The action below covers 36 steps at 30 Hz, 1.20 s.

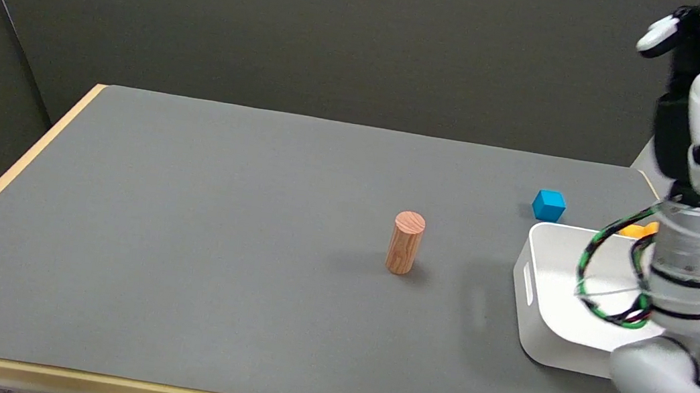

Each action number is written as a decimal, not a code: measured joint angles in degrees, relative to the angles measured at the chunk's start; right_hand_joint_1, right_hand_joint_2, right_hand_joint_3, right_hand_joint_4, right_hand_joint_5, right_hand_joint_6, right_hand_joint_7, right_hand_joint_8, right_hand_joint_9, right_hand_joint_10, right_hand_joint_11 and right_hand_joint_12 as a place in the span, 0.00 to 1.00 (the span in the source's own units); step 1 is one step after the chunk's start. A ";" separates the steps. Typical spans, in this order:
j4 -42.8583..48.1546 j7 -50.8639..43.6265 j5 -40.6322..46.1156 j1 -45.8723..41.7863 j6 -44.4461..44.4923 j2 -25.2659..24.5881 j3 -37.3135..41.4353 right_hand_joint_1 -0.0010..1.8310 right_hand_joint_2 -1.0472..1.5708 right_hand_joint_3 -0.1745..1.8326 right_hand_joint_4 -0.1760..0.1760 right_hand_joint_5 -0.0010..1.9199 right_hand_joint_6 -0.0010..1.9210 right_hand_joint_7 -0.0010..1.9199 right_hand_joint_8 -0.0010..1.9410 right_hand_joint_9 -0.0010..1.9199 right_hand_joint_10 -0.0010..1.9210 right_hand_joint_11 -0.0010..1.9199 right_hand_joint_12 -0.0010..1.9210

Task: Pick up the blue cube.

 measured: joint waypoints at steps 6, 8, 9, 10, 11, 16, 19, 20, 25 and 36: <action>2.20 -9.30 1.42 -2.43 -6.61 1.31 9.34 0.38 0.71 0.54 0.46 0.20 0.46 0.16 0.17 0.29 0.65 0.04 1.00; 2.45 -12.68 2.18 -2.58 -9.68 1.87 12.30 0.38 0.71 0.54 0.47 0.20 0.46 0.16 0.18 0.27 0.62 0.05 0.97; 2.47 -14.23 2.53 -2.51 -10.88 2.13 13.40 0.38 0.71 0.54 0.49 0.20 0.46 0.16 0.18 0.24 0.57 0.06 0.87; 2.48 -15.95 2.98 -2.28 -12.35 2.47 14.67 0.38 0.70 0.54 0.51 0.20 0.47 0.16 0.18 0.21 0.52 0.07 0.77; 2.48 -17.93 3.50 -1.91 -13.97 2.93 16.10 0.37 0.69 0.56 0.53 0.20 0.46 0.16 0.19 0.19 0.48 0.06 0.73; 1.81 -27.15 5.66 0.93 -21.03 5.17 20.46 0.35 0.68 0.58 0.58 0.19 0.42 0.16 0.19 0.14 0.40 0.02 0.59; 1.12 -32.61 6.60 3.82 -25.06 6.60 21.75 0.38 0.67 0.57 0.58 0.20 0.42 0.16 0.19 0.14 0.40 0.02 0.60; 0.74 -34.94 6.81 5.38 -26.74 7.22 22.00 0.40 0.67 0.55 0.58 0.20 0.42 0.17 0.19 0.14 0.40 0.02 0.61; -1.15 -43.21 5.60 12.07 -34.31 9.59 21.63 0.42 0.67 0.55 0.56 0.19 0.38 0.19 0.20 0.16 0.42 0.05 0.64; -6.41 -51.39 -2.30 28.40 -53.71 15.42 11.78 0.44 0.67 0.54 0.56 0.22 0.46 0.27 0.28 0.22 0.48 0.12 0.68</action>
